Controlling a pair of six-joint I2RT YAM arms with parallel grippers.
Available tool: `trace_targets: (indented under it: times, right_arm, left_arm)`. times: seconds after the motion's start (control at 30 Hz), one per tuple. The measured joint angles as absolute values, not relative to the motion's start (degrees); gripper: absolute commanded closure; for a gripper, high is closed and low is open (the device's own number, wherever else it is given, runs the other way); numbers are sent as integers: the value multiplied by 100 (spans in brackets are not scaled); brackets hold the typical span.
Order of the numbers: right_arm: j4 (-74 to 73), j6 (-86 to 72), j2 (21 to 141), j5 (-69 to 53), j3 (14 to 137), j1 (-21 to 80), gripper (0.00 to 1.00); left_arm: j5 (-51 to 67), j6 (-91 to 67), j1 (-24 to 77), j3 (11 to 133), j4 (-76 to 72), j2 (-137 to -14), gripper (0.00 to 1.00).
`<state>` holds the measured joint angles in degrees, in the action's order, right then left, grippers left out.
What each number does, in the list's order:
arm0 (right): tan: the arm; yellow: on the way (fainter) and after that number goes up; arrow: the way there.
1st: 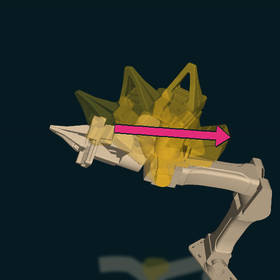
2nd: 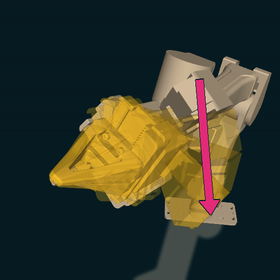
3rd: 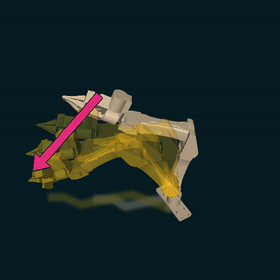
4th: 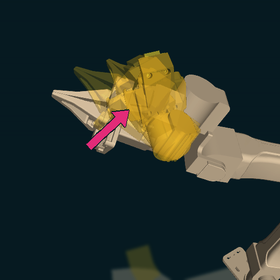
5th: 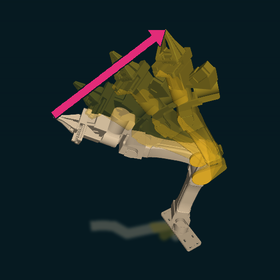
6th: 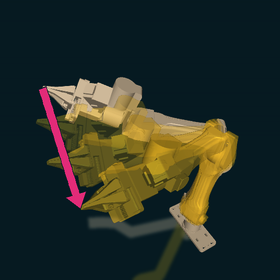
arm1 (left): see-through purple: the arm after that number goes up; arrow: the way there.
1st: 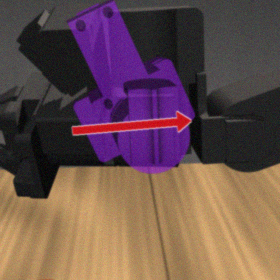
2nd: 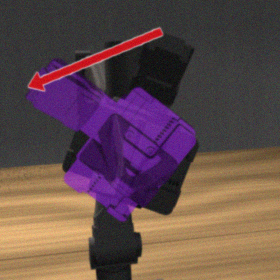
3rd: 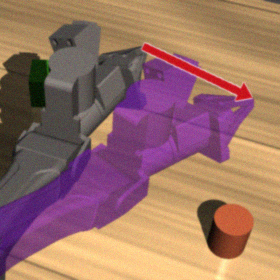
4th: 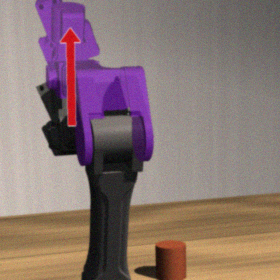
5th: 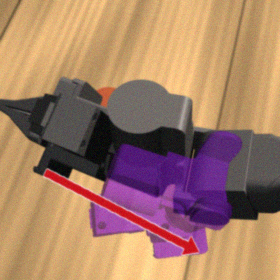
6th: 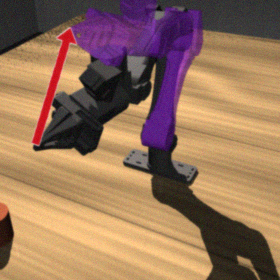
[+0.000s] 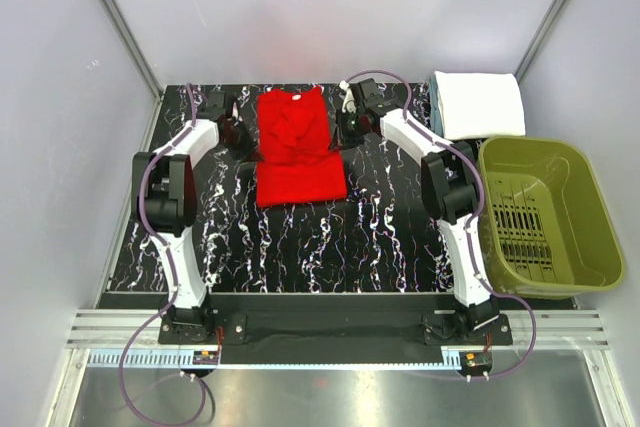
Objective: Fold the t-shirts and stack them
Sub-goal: Fold the tshirt
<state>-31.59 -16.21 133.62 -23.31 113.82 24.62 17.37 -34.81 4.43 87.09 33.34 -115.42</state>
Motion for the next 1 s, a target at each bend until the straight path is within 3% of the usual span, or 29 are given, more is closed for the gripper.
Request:
trace_targets:
  times: [0.33, 0.4, 0.43, 0.47, 0.5, 0.57, 0.7, 0.9, 1.0]
  right_arm:
    - [-2995, -1579, 13699, -2370, 11679, 2453, 95]
    - [-2947, -1581, 13799, -2368, 11817, 2451, 85]
    - [-2939, -1588, 13832, -2368, 11854, 2447, 85]
    - [-2932, -1584, 13891, -2368, 11942, 2438, 76]
    - [-2943, -1594, 13961, -2370, 12044, 2427, 73]
    - [-2952, -1610, 14123, -2370, 12291, 2394, 69]
    - [-3105, -1653, 14346, -2359, 12855, 2300, 58]
    - [-3135, -1645, 14191, -2359, 12807, 2206, 58]
    - [-3164, -1603, 13937, -2370, 12359, 2200, 52]
  left_arm:
    - [1754, -3507, 320, 9050, 3326, -11902, 100]
    - [1758, -3546, 287, 9118, 3328, -11933, 84]
    - [1761, -3562, 274, 9146, 3321, -11944, 78]
    - [1778, -3594, 255, 9188, 3304, -11966, 73]
    - [1811, -3616, 228, 9218, 3238, -11979, 63]
    - [1857, -3653, 185, 9223, 3074, -11985, 54]
    - [1780, -3688, 139, 9203, 2818, -11865, 53]
    - [1457, -3551, 303, 8597, 2661, -10958, 55]
    - [1441, -3479, 464, 8154, 2552, -10613, 54]
